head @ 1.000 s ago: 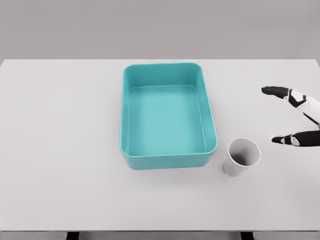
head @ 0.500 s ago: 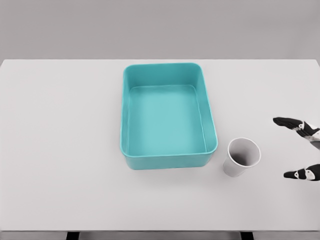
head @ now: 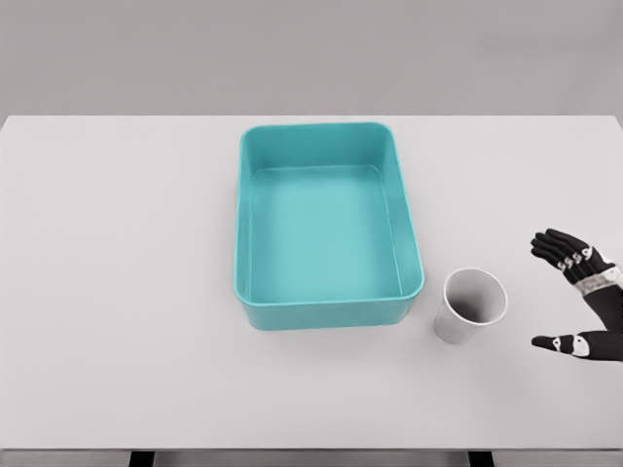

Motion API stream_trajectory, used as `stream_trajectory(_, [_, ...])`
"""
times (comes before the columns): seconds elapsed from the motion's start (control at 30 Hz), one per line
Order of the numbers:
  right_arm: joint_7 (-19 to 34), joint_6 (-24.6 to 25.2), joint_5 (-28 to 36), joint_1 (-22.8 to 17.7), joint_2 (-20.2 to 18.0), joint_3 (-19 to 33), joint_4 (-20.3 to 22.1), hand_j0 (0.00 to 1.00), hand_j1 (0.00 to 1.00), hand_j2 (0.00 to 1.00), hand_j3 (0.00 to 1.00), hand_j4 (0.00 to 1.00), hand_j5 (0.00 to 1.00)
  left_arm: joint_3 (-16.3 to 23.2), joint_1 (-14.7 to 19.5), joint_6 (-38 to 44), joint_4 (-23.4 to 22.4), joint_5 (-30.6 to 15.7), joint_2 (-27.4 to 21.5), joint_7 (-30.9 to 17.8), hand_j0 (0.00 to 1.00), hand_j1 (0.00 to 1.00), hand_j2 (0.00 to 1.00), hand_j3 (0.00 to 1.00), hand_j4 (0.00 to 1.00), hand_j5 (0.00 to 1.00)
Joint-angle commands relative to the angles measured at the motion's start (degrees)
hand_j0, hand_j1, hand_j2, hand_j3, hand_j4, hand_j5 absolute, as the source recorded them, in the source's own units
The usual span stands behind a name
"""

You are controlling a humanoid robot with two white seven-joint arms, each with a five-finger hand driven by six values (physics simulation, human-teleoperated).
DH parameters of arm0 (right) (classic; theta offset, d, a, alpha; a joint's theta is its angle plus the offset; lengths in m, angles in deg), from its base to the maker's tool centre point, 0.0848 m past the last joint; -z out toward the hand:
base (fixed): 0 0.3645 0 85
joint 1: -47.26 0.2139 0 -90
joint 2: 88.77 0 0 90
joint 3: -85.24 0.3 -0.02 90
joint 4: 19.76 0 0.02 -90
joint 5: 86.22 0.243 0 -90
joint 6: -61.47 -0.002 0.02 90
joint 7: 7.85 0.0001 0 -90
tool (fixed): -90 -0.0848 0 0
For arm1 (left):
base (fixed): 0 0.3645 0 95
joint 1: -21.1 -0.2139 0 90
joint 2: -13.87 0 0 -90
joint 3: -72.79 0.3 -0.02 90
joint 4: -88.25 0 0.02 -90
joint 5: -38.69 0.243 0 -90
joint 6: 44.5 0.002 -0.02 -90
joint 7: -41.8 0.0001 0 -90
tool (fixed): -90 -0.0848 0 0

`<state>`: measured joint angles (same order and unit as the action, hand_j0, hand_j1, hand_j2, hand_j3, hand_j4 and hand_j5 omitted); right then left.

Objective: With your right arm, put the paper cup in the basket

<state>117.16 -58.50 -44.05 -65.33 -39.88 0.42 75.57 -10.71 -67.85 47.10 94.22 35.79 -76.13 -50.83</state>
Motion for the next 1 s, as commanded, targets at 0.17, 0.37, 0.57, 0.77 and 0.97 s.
stream_trajectory(0.17, [-0.01, 8.79, -0.07, 0.18, 1.56, -0.87, -0.5, 1.0, 1.0, 1.0, 1.0, 1.0, 1.0, 0.0, -0.09, -0.02, 0.0, 0.0, 0.0, -0.01, 1.0, 1.0, 1.0, 1.0, 1.0, 1.0])
stream_trajectory(0.37, [-0.01, 12.48, -0.24, 0.26, 1.38, -0.96, -0.59, 1.0, 1.0, 1.0, 1.0, 1.0, 1.0, 0.0, 0.0, -0.02, 0.0, 0.0, 0.0, -0.01, 1.0, 1.0, 1.0, 1.0, 1.0, 1.0])
stream_trajectory(0.57, [-0.01, 13.01, -3.32, 1.49, 3.23, -1.92, -0.59, 1.0, 1.0, 1.0, 1.0, 1.0, 1.0, 0.0, 0.0, -0.02, 0.0, 0.0, 0.0, -0.01, 1.0, 1.0, 1.0, 1.0, 1.0, 1.0])
stream_trajectory(0.77, [-0.01, 12.84, -4.82, 2.2, 4.81, -2.63, -1.56, 1.0, 1.0, 1.0, 1.0, 1.0, 1.0, 0.0, 0.0, -0.02, 0.0, 0.0, 0.0, -0.01, 1.0, 1.0, 1.0, 1.0, 1.0, 1.0])
stream_trajectory(0.97, [-0.01, 13.1, -6.49, 5.18, 6.48, -4.3, -2.79, 1.0, 1.0, 1.0, 1.0, 1.0, 1.0, 0.0, 0.0, -0.02, 0.0, 0.0, 0.0, -0.01, 1.0, 1.0, 1.0, 1.0, 1.0, 1.0])
